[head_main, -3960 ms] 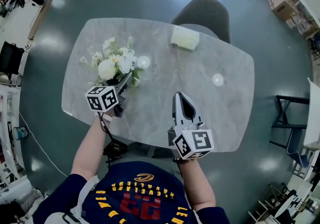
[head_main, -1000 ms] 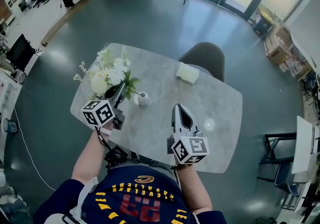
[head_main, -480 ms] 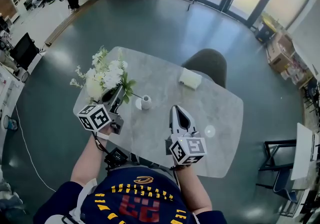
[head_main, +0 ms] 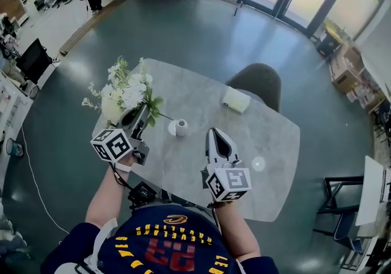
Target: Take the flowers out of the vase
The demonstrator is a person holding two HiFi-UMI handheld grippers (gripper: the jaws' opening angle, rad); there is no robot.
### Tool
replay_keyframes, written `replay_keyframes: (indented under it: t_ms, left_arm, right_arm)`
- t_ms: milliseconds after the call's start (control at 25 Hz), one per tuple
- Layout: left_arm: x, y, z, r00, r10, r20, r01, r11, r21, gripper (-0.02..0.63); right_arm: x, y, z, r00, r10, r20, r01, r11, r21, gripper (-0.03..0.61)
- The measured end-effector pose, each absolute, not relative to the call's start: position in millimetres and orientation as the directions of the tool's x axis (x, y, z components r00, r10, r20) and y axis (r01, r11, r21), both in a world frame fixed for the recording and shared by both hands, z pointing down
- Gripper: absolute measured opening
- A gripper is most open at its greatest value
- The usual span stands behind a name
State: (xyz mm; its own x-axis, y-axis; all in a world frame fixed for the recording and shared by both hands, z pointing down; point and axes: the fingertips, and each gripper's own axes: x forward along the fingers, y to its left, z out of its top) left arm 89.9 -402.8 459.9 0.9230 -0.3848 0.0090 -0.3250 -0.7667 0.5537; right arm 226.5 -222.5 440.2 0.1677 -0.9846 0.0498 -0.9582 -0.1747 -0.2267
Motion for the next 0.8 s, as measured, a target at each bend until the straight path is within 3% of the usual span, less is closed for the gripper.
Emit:
replay_keyframes:
  t_ms: [800]
  left_arm:
    - [91.8, -418.4, 463.4, 0.915, -0.404, 0.016, -0.345, -0.757, 0.555, 0.075]
  right_arm:
    - [230.4, -235.6, 433.8, 0.143, -0.99, 0.008, -0.968, -0.142, -0.209, 0.005]
